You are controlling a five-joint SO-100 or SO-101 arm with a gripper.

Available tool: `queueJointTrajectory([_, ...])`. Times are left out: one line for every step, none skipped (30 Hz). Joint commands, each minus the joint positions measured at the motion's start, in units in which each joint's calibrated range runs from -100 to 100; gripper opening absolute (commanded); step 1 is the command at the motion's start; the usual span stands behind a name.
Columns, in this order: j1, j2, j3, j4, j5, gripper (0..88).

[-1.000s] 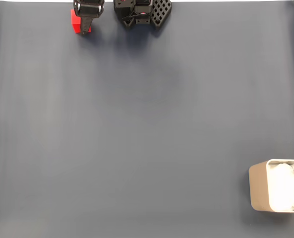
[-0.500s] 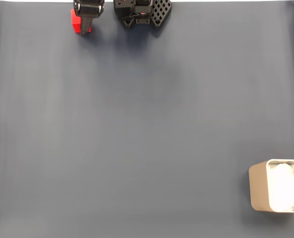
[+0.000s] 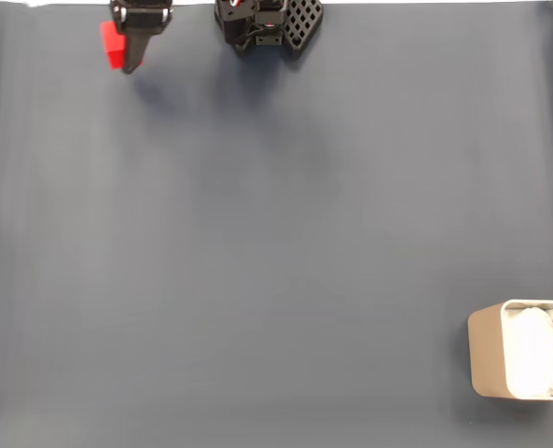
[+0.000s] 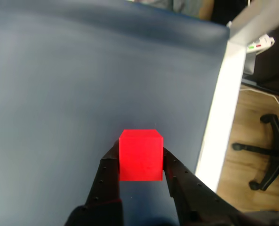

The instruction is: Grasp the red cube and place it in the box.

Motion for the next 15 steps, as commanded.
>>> queueJointTrajectory([-4.0, 2.6, -7.9, 0.9, -0.6, 6.6])
queueJointTrajectory([-4.9, 3.4, -9.4, 1.0, -0.5, 6.6])
queueJointTrajectory([-6.0, 4.2, -10.9, 1.4, -0.5, 6.6])
queueJointTrajectory([-7.0, 4.8, -12.2, 1.8, -0.4, 6.6])
queueJointTrajectory([-8.0, 5.4, -13.6, 2.0, -0.4, 6.6])
queueJointTrajectory([-9.0, 6.0, -15.0, 2.3, -0.4, 6.6])
queueJointTrajectory([-10.1, 6.6, -16.3, 2.7, -0.3, 6.6])
queueJointTrajectory([-11.2, 7.3, -17.8, 3.1, -0.3, 6.6])
queueJointTrajectory([-12.4, 7.8, -19.1, 3.4, -0.3, 6.6])
queueJointTrajectory([-13.4, 8.4, -20.3, 3.6, -0.2, 6.6])
queueJointTrajectory([-14.5, 9.0, -21.3, 3.7, -0.1, 6.6])
queueJointTrajectory([-15.5, 9.5, -22.4, 3.9, 0.0, 6.6])
queueJointTrajectory([-16.6, 10.1, -23.3, 4.2, 0.0, 6.6])
queueJointTrajectory([-17.5, 10.7, -24.2, 4.3, 0.1, 6.6])
queueJointTrajectory([-18.5, 11.2, -24.9, 4.4, 0.2, 6.6])
